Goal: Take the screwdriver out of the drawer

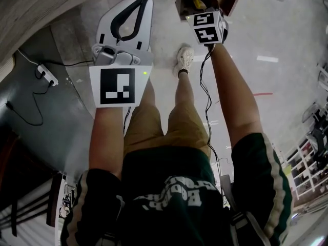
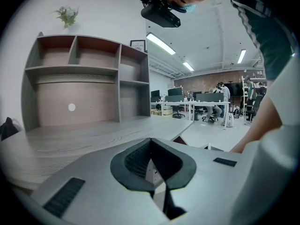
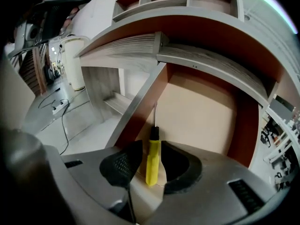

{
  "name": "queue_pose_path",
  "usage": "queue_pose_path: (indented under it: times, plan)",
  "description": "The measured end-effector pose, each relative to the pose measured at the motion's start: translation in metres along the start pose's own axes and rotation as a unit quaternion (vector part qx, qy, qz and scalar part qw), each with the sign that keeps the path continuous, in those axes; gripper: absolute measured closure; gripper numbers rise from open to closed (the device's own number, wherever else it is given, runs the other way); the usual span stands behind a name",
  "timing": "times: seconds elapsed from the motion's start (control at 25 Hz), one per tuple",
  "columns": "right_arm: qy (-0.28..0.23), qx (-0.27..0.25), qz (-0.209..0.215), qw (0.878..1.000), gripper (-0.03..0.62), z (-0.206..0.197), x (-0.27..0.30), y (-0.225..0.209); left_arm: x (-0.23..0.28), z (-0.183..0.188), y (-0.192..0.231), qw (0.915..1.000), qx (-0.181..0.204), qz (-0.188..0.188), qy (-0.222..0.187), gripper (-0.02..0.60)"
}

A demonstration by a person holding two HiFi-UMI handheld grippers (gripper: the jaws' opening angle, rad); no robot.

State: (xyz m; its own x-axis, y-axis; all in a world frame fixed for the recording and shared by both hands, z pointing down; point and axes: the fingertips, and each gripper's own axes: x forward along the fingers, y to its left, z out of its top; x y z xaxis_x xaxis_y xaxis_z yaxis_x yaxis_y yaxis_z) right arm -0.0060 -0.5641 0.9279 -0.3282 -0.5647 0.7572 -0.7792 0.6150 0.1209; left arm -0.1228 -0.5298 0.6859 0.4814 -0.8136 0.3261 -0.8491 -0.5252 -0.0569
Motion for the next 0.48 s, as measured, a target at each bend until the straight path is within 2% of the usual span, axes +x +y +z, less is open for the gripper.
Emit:
queue_pose_path:
  times: [0.2,0.32,0.48]
  plan:
    - [0.013,0.002,-0.004,1.0,0.464,0.009,0.001,-0.004,-0.002,0.007,0.01,0.9999,-0.008,-0.003,0.006,0.563]
    - [0.018,0.006,-0.01,1.0,0.504,-0.001,0.008,-0.005,-0.003,-0.002,0.008,1.0,-0.007,-0.001,0.007,0.563]
    - [0.021,0.01,-0.008,1.0,0.51,0.0,0.012,-0.006,-0.002,-0.009,0.015,0.9999,-0.011,0.001,0.009,0.563]
